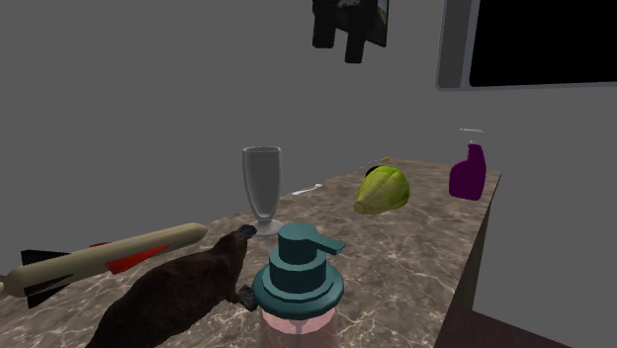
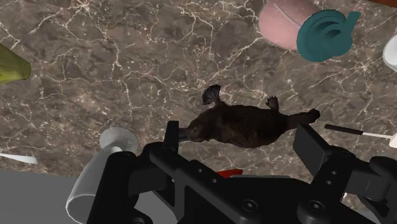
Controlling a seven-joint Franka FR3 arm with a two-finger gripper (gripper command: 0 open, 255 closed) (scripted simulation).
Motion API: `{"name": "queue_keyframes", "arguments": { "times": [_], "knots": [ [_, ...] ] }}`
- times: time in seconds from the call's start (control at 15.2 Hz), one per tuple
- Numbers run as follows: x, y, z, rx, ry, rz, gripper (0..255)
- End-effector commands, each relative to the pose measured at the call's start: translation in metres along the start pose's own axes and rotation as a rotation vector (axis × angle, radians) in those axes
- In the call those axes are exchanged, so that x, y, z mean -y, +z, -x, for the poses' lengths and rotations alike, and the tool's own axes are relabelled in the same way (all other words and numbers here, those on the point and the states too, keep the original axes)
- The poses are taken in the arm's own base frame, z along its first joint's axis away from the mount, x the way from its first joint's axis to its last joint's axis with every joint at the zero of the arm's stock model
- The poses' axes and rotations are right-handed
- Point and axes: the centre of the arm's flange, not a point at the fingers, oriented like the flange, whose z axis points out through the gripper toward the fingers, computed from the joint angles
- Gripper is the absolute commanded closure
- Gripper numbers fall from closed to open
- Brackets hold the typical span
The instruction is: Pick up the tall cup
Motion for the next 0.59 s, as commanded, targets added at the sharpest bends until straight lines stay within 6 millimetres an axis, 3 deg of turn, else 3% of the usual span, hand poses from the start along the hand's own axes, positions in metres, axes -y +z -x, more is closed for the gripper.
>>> {"name": "queue_keyframes", "arguments": {
  "times": [0.0, 0.53],
  "knots": [
    [0.0, 0.0, 0.0, 0.0, 0.0, 0.0, 0],
    [-0.05, 0.047, -0.086, 0.042, -0.026, 0.011, 0]
  ]
}}
